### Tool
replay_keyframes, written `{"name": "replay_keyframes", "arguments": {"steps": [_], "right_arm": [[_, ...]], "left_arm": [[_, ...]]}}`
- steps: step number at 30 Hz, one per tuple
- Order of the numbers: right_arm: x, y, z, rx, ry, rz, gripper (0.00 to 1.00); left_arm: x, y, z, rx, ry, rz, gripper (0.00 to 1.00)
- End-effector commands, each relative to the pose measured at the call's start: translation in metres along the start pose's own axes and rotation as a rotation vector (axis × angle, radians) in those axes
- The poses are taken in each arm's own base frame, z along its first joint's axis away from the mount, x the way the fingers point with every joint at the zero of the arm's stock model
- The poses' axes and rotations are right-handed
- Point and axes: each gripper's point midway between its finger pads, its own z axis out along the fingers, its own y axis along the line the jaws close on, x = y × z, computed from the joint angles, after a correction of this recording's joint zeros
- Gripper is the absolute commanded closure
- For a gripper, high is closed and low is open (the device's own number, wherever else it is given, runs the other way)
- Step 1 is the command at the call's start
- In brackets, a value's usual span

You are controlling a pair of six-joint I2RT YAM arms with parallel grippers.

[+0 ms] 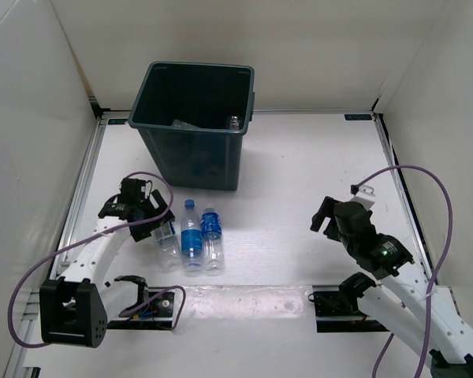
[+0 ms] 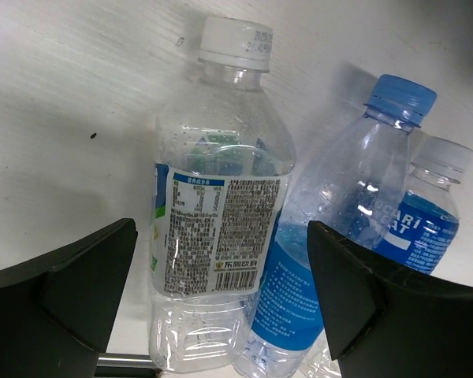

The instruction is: Put the plastic bottles in the bin

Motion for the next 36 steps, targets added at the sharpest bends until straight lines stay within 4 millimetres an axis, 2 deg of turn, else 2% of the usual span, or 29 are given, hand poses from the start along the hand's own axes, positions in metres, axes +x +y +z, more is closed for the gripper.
{"name": "replay_keyframes", "arguments": {"steps": [1, 22, 28, 32, 33, 36], "right_arm": [[-0.005, 0.005, 0.003, -0.021, -0.013, 0.001, 0.1], [-0.004, 0.007, 0.005, -0.022, 0.0, -0.007, 0.1], [-0.002, 0.007, 0.006, -0.022, 0.005, -0.013, 0.1], [-0.001, 0.007, 0.007, -0.021, 0.012, -0.014, 0.1], [-0.002, 0.007, 0.007, -0.02, 0.008, -0.012, 0.1], [-0.002, 0.007, 0.008, -0.018, 0.01, -0.012, 0.1]], "left_arm": [[-0.004, -0.002, 0.002, -0.003, -0.008, 0.004, 0.0], [0.008, 0.005, 0.027, -0.044, 0.057, 0.006, 0.0], [0.012, 0.008, 0.032, -0.048, 0.071, 0.006, 0.04], [0.012, 0.005, 0.031, -0.034, 0.068, 0.01, 0.17], [0.008, 0.003, 0.027, -0.025, 0.051, 0.009, 0.25], [0.001, -0.002, 0.015, -0.004, 0.011, -0.001, 0.37]]}}
